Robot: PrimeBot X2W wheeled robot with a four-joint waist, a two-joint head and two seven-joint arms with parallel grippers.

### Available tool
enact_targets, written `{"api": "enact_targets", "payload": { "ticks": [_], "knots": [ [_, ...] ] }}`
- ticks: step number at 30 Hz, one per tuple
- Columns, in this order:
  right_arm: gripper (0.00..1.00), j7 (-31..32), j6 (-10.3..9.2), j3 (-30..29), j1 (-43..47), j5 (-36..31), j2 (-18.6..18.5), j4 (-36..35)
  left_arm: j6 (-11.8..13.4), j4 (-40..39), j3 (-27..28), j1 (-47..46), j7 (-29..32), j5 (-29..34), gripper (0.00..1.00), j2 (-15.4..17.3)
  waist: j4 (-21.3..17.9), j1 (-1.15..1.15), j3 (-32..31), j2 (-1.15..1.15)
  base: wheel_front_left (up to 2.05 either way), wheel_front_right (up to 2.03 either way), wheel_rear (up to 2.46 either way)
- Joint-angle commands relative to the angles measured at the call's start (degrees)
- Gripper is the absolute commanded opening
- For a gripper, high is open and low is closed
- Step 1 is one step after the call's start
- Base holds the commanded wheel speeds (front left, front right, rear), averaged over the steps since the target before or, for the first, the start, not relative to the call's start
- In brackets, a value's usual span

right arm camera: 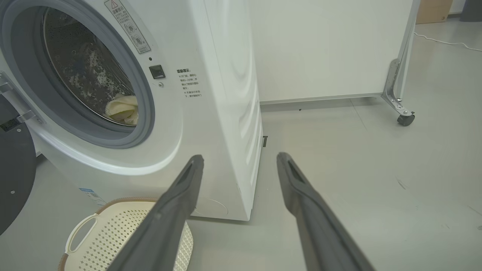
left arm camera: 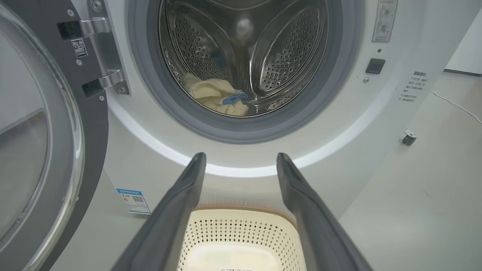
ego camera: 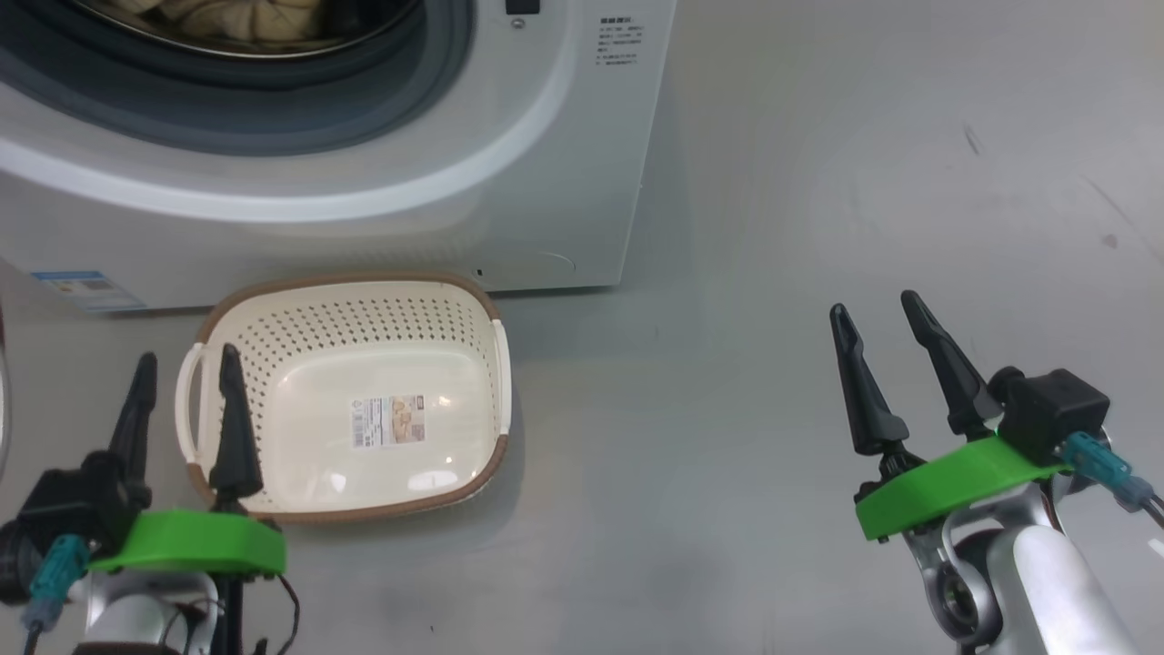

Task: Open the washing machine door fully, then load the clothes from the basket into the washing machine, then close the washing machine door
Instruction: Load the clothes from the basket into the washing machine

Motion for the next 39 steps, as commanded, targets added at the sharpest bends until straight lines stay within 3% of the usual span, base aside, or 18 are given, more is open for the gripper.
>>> {"api": "enact_targets", "payload": {
  "ticks": [1,19,39],
  "knots": [
    [1.0,0.79,0.2,0.38,0.59,-0.68,-0.6,-2.18,5.34,-2.53,2.79,1.0,-0.38,0.84,1.0,0.16,1.99,0.01,-2.78,-0.01,0.0,0.0,0.0],
    [1.0,5.2,0.2,-3.43,6.65,-1.59,-0.6,-5.29,3.72,-4.88,4.43,11.39,-0.39,5.46,1.0,-6.27,6.71,0.01,-10.8,-0.01,0.0,0.0,0.0],
    [1.0,6.33,0.2,-3.29,8.27,-1.14,-0.6,-6.42,1.87,-3.62,4.72,12.46,-0.39,7.4,1.0,-7.74,6.79,0.01,-13.17,-0.01,0.0,0.0,0.0]
  ]
}}
